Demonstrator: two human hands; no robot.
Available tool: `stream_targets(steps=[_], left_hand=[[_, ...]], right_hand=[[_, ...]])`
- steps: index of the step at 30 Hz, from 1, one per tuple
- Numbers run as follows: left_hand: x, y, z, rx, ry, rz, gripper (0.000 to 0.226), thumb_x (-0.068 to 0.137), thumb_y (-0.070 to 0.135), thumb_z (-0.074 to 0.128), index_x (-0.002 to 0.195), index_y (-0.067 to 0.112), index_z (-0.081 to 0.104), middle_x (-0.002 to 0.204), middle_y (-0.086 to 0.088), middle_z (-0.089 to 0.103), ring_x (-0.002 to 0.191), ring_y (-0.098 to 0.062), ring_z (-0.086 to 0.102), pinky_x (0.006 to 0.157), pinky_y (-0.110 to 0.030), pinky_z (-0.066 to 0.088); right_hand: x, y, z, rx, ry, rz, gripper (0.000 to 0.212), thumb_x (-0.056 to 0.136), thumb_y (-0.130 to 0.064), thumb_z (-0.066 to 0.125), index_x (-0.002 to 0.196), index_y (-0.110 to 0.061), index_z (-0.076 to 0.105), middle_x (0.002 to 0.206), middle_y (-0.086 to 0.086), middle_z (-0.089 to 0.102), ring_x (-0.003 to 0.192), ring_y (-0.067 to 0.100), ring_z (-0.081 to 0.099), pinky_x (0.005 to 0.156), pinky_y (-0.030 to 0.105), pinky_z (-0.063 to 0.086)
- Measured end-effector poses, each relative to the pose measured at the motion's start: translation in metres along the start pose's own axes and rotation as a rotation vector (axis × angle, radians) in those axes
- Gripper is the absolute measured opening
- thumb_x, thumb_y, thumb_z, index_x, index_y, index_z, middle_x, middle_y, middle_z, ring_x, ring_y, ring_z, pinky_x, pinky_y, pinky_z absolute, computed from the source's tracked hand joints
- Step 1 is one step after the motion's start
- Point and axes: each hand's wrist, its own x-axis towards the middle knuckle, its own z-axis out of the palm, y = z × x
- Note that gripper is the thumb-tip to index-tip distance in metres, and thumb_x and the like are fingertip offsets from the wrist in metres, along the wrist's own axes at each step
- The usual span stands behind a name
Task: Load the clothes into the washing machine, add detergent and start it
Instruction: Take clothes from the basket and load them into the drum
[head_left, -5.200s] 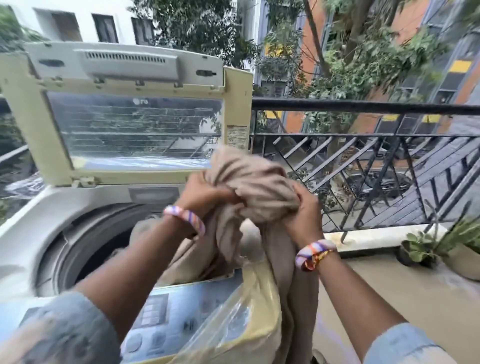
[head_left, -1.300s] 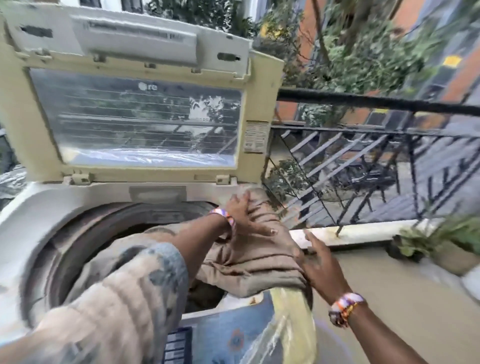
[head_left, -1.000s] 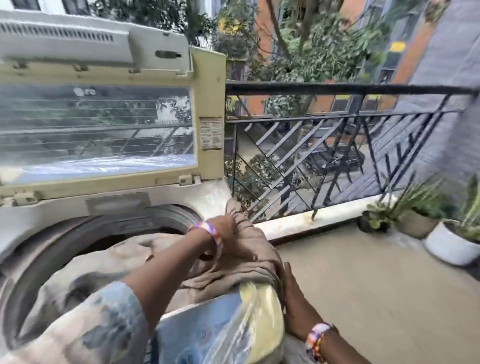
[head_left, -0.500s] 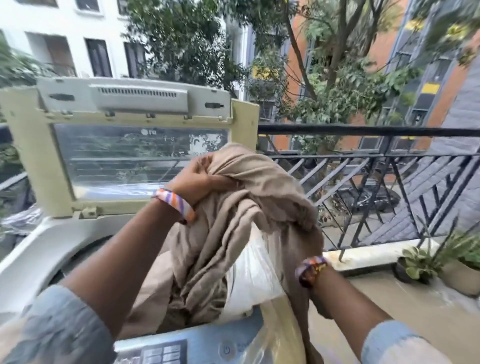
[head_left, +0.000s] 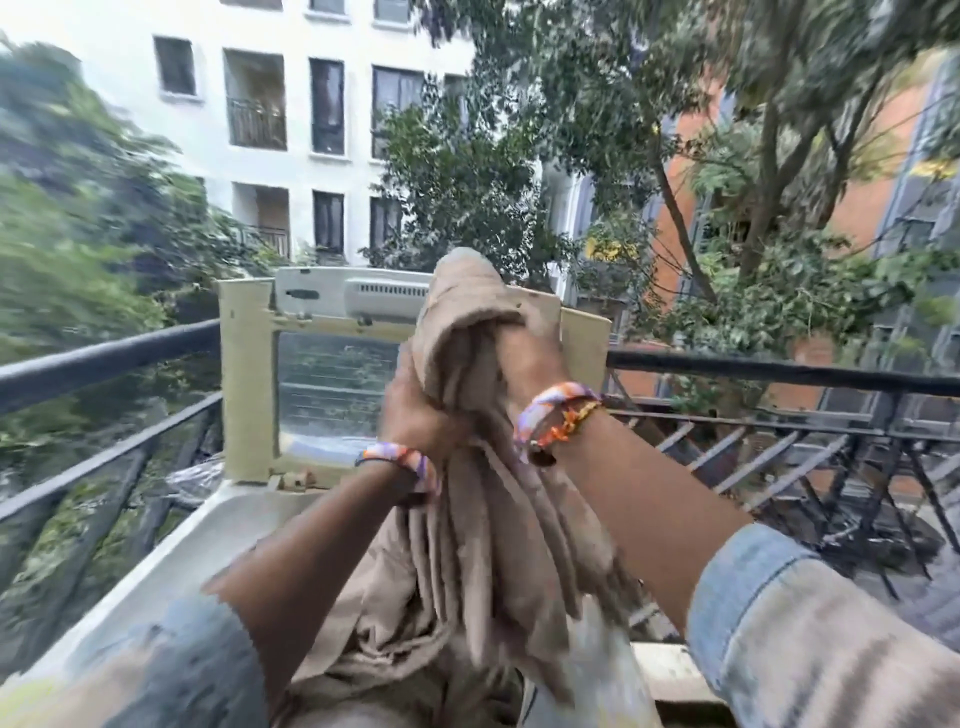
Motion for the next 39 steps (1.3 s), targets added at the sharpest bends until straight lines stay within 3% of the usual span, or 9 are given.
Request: stream_targets(steps=[8, 13, 17, 20, 24, 29, 33, 36, 39], left_hand=[[0.035, 0.027, -0.046, -0.038, 0.205, -0.054, 0.025, 0.071, -0.010, 0.065, 0.087, 0.008, 0.061, 0.064, 0.005, 0.054, 0.046, 0.007, 0.052, 0.041, -0.003, 0.040], [0.039, 0.034, -0.045, 0.075, 0.179, 0.041, 0.032, 0.071, -0.015, 0.059, 0.092, 0.008, 0.064, 0.068, 0.006, 0.056, 0.059, 0.004, 0.052, 0.045, 0.003, 0.038], [0.040, 0.029, -0.050, 0.155, 0.194, 0.125, 0.033, 0.071, -0.009, 0.056, 0.103, -0.005, 0.064, 0.087, -0.004, 0.059, 0.086, -0.011, 0.053, 0.050, 0.005, 0.035], [0.042, 0.016, -0.057, 0.269, 0.164, 0.154, 0.045, 0.069, -0.008, 0.055, 0.113, 0.001, 0.063, 0.094, -0.011, 0.066, 0.091, -0.014, 0.057, 0.061, -0.006, 0.038], [0.039, -0.005, -0.060, 0.409, -0.049, 0.151, 0.077, 0.063, 0.003, 0.063, 0.136, 0.018, 0.046, 0.112, -0.003, 0.059, 0.106, -0.011, 0.052, 0.084, -0.015, 0.038], [0.021, -0.013, -0.053, -0.031, -0.300, -0.173, 0.097, 0.038, 0.034, 0.083, 0.126, 0.010, 0.051, 0.128, -0.007, 0.058, 0.119, -0.021, 0.055, 0.107, -0.038, 0.042], [0.005, -0.027, -0.021, -0.164, 0.034, -0.239, 0.084, 0.036, 0.033, 0.086, 0.113, 0.011, 0.063, 0.109, -0.006, 0.070, 0.102, -0.019, 0.067, 0.092, -0.038, 0.054], [0.006, -0.028, -0.016, -0.065, 0.326, -0.354, 0.063, 0.051, 0.023, 0.082, 0.111, 0.012, 0.066, 0.109, -0.008, 0.069, 0.102, -0.022, 0.064, 0.083, -0.027, 0.050], [0.018, -0.025, -0.024, -0.048, 0.368, -0.374, 0.062, 0.058, 0.025, 0.076, 0.117, 0.012, 0.063, 0.114, -0.009, 0.067, 0.108, -0.024, 0.062, 0.079, -0.021, 0.041]], right_hand=[[-0.072, 0.097, -0.027, -0.701, -0.335, 0.163, 0.140, 0.043, -0.056, 0.080, 0.144, -0.031, -0.014, 0.155, -0.003, 0.011, 0.143, 0.020, 0.016, 0.117, 0.040, 0.022], [-0.087, 0.142, -0.031, -0.798, -0.168, 0.200, 0.079, 0.064, -0.034, 0.062, 0.135, -0.026, 0.029, 0.112, 0.007, 0.063, 0.102, 0.031, 0.061, 0.081, 0.035, 0.052], [-0.058, 0.104, -0.045, -0.723, 0.023, 0.188, 0.014, 0.078, 0.001, 0.053, 0.084, -0.012, 0.057, 0.081, 0.007, 0.062, 0.074, 0.025, 0.058, 0.060, 0.022, 0.042], [-0.020, 0.063, -0.052, -0.585, 0.150, 0.124, 0.018, 0.085, 0.004, 0.050, 0.092, -0.010, 0.061, 0.084, 0.008, 0.059, 0.065, 0.016, 0.051, 0.045, 0.014, 0.036], [0.020, 0.021, -0.038, -0.338, 0.184, 0.017, 0.029, 0.084, 0.006, 0.049, 0.109, 0.000, 0.062, 0.105, 0.013, 0.064, 0.092, 0.015, 0.053, 0.082, 0.022, 0.044], [0.034, -0.007, -0.005, 0.053, -0.013, 0.159, 0.027, 0.090, 0.004, 0.039, 0.110, 0.005, 0.057, 0.090, 0.010, 0.060, 0.076, 0.017, 0.049, 0.065, 0.018, 0.044], [0.023, 0.003, 0.031, 0.314, -0.154, 0.290, 0.018, 0.090, 0.000, 0.039, 0.080, -0.011, 0.050, 0.074, 0.008, 0.048, 0.061, 0.015, 0.047, 0.054, 0.023, 0.042], [0.007, 0.012, 0.041, 0.620, -0.207, 0.254, 0.027, 0.088, 0.009, 0.039, 0.098, -0.013, 0.050, 0.090, 0.013, 0.056, 0.072, 0.019, 0.055, 0.061, 0.027, 0.049], [-0.011, 0.029, 0.014, 0.269, -0.270, 0.067, 0.042, 0.088, 0.001, 0.052, 0.122, -0.021, 0.046, 0.110, 0.006, 0.059, 0.094, 0.019, 0.061, 0.076, 0.030, 0.054]])
